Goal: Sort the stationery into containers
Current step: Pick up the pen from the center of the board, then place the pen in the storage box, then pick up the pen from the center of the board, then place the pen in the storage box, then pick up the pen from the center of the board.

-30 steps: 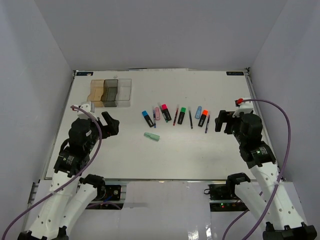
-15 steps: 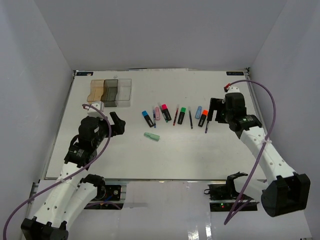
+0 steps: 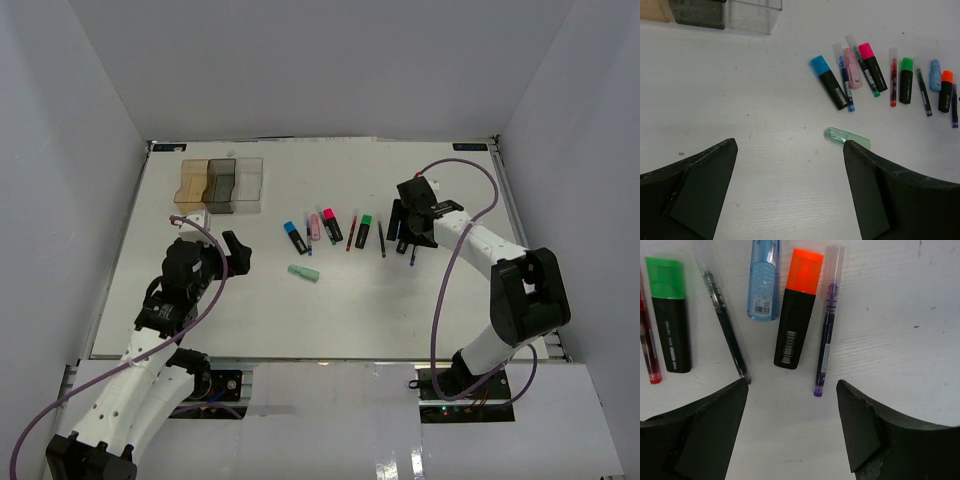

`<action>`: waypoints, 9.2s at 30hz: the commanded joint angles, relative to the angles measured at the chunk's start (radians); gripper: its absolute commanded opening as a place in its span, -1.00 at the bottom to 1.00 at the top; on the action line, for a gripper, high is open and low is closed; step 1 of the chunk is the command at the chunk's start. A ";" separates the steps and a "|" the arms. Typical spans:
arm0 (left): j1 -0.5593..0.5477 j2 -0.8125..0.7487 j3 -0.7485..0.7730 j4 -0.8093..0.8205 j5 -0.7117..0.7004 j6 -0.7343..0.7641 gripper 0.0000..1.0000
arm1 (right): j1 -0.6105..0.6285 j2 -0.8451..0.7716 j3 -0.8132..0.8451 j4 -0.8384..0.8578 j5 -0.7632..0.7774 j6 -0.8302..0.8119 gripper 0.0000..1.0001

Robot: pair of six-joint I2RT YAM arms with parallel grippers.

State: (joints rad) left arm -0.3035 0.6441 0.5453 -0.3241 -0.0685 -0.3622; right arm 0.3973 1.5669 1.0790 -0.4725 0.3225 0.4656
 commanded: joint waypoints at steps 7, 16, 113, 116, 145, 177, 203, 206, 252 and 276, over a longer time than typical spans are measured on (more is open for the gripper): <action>-0.005 -0.024 -0.002 0.026 -0.014 0.019 0.96 | 0.005 0.114 0.044 0.031 0.072 0.116 0.37; -0.003 -0.024 -0.002 0.025 -0.008 0.017 0.96 | 0.006 0.186 0.067 0.060 0.067 0.150 0.10; 0.302 1.232 1.148 -0.093 -0.070 0.387 -0.63 | 0.253 -0.570 -0.386 0.356 -0.256 -0.275 0.80; 0.368 1.357 1.278 -0.139 -0.059 0.401 -0.60 | 0.253 -0.577 -0.401 0.348 -0.273 -0.295 0.80; 0.376 1.191 1.194 -0.346 0.184 0.002 0.73 | 0.253 -0.668 -0.445 0.325 -0.237 -0.308 0.80; -0.235 1.390 0.966 -0.317 -0.274 -0.598 0.43 | 0.253 -0.749 -0.484 0.333 -0.184 -0.303 0.80; -0.191 1.139 0.981 -0.317 -0.464 -0.117 -0.83 | 0.253 -0.768 -0.482 0.328 -0.188 -0.306 0.80; -0.103 1.083 0.976 -0.250 -0.447 0.039 -0.94 | 0.253 -0.766 -0.482 0.328 -0.191 -0.308 0.80; 0.115 0.988 0.907 -0.082 -0.097 0.077 0.94 | 0.253 -0.751 -0.481 0.334 -0.238 -0.317 0.80; -0.097 0.445 0.230 0.124 0.001 0.042 0.96 | 0.252 0.051 0.013 0.169 0.030 -0.009 0.76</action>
State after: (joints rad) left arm -0.4030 1.1675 0.8383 -0.2848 -0.0532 -0.3702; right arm 0.6491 1.5558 1.0294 -0.2558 0.2874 0.3573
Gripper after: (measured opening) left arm 0.979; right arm 0.895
